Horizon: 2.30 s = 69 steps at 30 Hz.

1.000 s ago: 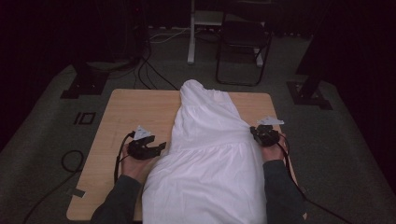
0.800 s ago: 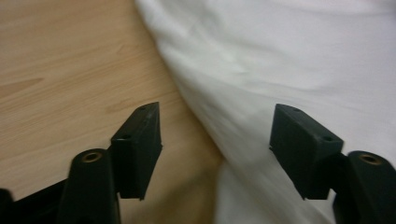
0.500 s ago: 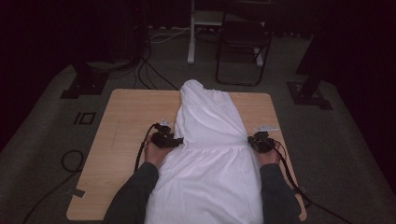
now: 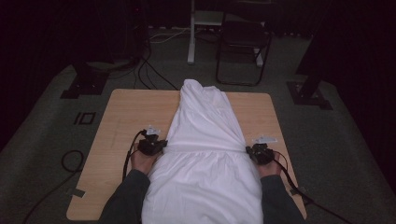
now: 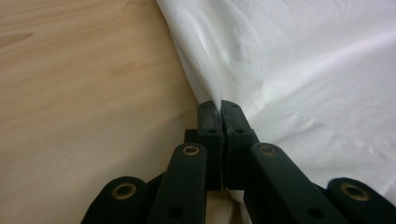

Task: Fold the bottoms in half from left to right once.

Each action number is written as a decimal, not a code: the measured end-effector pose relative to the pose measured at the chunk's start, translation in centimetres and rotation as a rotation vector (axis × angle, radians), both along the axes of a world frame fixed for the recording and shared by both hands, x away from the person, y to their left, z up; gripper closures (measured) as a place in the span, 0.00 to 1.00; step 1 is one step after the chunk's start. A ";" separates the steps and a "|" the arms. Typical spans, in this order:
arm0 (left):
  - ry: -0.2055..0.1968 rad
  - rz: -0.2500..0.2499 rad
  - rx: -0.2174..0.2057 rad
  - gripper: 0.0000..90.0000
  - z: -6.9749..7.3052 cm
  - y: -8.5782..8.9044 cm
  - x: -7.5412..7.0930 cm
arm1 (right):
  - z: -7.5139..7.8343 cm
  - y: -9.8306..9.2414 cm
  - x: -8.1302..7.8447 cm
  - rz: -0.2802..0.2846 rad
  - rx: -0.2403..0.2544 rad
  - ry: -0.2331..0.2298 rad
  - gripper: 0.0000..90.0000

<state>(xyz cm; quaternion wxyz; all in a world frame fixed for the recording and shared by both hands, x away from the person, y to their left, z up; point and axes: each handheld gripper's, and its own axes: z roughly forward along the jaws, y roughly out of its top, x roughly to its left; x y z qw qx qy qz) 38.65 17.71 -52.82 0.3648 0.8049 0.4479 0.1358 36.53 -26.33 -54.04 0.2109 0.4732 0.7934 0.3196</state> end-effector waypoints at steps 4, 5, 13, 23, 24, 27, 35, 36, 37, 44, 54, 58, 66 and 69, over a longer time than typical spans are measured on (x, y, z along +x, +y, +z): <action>-0.019 -0.038 -0.009 0.98 0.2 1.3 -3.7 | 0.2 -0.1 -2.6 0.055 0.005 0.026 0.99; -0.019 -0.038 -0.009 0.98 0.2 1.3 -3.7 | 0.2 -0.1 -2.6 0.055 0.005 0.026 0.99; -0.011 -0.086 0.013 0.92 -0.4 1.7 -9.2 | 0.3 -0.3 -8.7 0.126 0.063 0.093 0.96; -0.051 -0.007 -0.102 0.63 0.2 2.1 -5.5 | 4.1 1.6 -3.7 0.157 0.134 -0.039 0.75; -0.048 -0.012 -0.105 0.63 0.1 2.0 -5.2 | 4.2 2.2 -2.6 0.161 0.143 -0.045 0.74; -0.039 -0.027 -0.088 0.62 -0.4 1.3 -4.9 | 4.2 4.3 0.7 0.181 0.183 -0.039 0.65; -0.023 -0.031 -0.054 0.61 -0.9 0.8 -4.9 | 2.7 8.6 6.0 0.198 0.193 0.025 0.52; -0.020 -0.034 -0.048 0.61 -1.0 0.7 -4.9 | 2.3 9.0 6.5 0.200 0.193 0.044 0.53; -0.019 -0.035 -0.044 0.61 -1.1 0.6 -4.9 | 1.9 9.1 6.8 0.214 0.209 0.071 0.60; -0.006 -0.056 0.012 0.95 -1.1 0.1 -5.2 | 4.0 8.3 6.4 0.170 0.131 -0.066 0.99; -0.010 -0.055 0.004 0.68 -0.4 -0.2 -4.5 | 2.7 4.4 8.5 0.012 0.071 -0.035 0.98; -0.056 -0.034 -0.035 0.58 2.2 -0.8 -1.9 | 0.4 4.3 8.7 0.004 0.114 0.029 0.98; -0.027 -0.024 0.040 0.49 1.5 -4.9 4.4 | 0.0 4.3 8.8 0.001 0.125 0.044 0.96; 0.022 -0.019 0.066 0.50 -0.5 -5.8 5.8 | -0.1 4.3 8.8 0.000 0.124 0.043 0.96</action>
